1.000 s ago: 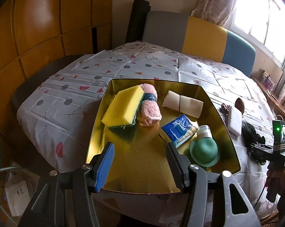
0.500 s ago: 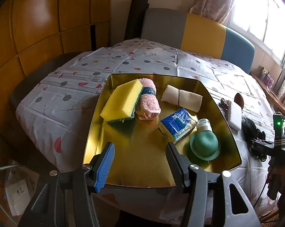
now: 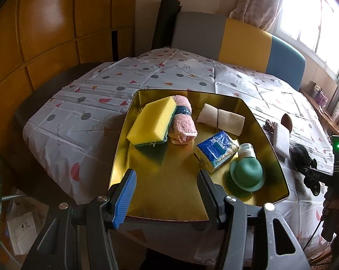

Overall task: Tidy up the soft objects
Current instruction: 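Lift the black beaded hair tuft off the bed with the right tool, then carry the hair tuft into the tray and open the right tool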

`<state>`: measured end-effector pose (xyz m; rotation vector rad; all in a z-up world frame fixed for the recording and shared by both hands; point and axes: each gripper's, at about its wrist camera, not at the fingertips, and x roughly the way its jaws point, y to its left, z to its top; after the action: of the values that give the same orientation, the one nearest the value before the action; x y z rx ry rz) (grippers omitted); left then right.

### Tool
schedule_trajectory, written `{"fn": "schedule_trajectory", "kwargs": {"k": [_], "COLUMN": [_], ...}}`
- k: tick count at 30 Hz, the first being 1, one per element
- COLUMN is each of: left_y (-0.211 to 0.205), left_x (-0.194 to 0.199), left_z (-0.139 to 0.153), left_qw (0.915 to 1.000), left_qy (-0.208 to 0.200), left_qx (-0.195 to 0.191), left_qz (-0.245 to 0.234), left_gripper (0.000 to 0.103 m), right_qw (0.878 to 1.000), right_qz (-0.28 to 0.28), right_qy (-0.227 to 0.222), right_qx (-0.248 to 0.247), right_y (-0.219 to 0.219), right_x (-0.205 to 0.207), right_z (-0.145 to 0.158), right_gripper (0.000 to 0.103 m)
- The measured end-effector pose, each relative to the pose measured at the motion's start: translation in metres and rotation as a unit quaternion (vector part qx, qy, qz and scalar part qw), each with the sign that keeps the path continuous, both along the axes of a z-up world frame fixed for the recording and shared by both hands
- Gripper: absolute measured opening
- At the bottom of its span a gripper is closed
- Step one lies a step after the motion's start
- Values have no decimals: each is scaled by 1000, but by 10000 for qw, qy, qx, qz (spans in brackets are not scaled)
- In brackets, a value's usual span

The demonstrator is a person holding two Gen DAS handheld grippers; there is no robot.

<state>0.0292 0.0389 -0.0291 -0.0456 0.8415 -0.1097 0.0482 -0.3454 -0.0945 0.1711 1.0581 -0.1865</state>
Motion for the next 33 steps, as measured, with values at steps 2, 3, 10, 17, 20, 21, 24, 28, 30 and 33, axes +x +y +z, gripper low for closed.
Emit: {"fn": "schedule_trajectory", "kwargs": {"k": [2,3,10,17,20,21,24,28,30,33], "left_y": [1,1,4,9,10,10,12,15,15,13], "left_x": [0,1,2,2,2,2,2,2,3,2], "left_z": [0,0,-2,-2,-2,-2,-3,-2,-2,-3], "left_qw": [10000,10000,10000,9999,9999,9999,9999,9998,9998,9998], "left_qy": [-4,1,35,16,19,21,43,13,11,20], "left_qx": [-2,-4,-5,-33,-58,-56,-68,-96,-124,-138], "left_qz": [0,5,37,117,123,128,152,174,180,148], "left_gripper": [57,57,57,57,57,57,57,57,57,57], "right_qw": [10000,9999,9978,9945,9926,9922,9950,9986,9974,9926], "right_qz": [42,68,306,579,748,805,650,-56,-345,-753], "right_qy": [-73,-124,-531,-834,-924,-942,-744,-514,-630,-952], "right_qx": [18,38,236,249,237,164,-147,-143,-108,-101], "right_y": [4,6,26,51,62,68,68,36,22,3], "right_x": [-1,-2,-6,-4,-6,-6,-4,-11,-20,-34], "right_z": [5,9,33,59,67,69,65,56,63,80], "right_gripper": [29,29,29,29,29,29,29,29,28,29]}}
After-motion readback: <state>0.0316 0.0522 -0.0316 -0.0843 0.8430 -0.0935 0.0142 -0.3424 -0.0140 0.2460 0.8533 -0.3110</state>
